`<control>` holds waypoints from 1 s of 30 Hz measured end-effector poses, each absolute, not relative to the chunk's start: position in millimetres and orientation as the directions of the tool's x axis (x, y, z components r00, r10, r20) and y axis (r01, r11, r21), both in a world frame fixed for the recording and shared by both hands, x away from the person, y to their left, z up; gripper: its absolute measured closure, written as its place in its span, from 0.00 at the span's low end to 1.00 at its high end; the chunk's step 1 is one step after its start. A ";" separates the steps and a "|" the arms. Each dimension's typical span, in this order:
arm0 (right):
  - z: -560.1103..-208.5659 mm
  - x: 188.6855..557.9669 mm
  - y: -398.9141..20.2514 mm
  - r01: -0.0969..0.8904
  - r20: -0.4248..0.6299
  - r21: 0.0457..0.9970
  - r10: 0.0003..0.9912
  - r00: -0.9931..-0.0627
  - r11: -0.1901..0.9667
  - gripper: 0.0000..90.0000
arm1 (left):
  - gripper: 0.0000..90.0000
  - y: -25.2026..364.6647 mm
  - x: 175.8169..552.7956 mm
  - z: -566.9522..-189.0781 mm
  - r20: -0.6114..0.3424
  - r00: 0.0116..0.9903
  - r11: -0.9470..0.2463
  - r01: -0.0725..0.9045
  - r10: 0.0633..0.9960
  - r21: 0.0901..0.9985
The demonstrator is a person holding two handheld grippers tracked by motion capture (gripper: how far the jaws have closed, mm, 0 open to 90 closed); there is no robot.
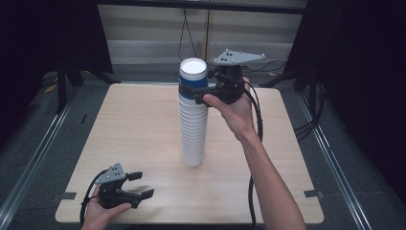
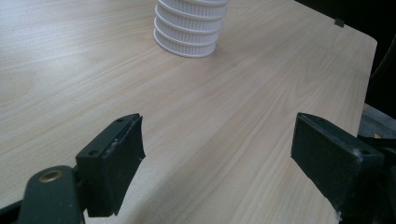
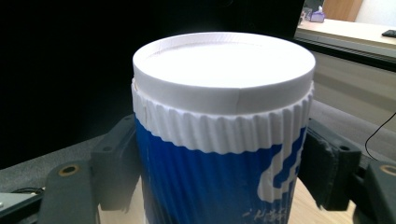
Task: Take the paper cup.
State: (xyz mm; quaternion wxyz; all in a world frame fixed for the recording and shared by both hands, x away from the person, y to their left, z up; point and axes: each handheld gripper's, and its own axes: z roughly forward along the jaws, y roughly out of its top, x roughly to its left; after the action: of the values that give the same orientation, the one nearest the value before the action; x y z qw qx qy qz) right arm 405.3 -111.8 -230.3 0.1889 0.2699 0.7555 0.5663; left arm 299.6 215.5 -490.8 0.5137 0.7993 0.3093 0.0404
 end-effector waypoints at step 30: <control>-210.1 399.3 -115.7 0.089 0.033 0.994 0.631 -0.775 0.057 0.28 | 0.19 217.5 299.9 -490.8 -0.257 0.802 -0.274 0.455 0.539 0.847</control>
State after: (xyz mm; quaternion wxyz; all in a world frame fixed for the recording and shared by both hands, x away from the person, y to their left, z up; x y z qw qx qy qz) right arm 399.3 -115.7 -210.1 0.2131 0.2588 0.6951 0.6360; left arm 299.9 217.5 -490.8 0.5155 0.7971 0.3118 0.0403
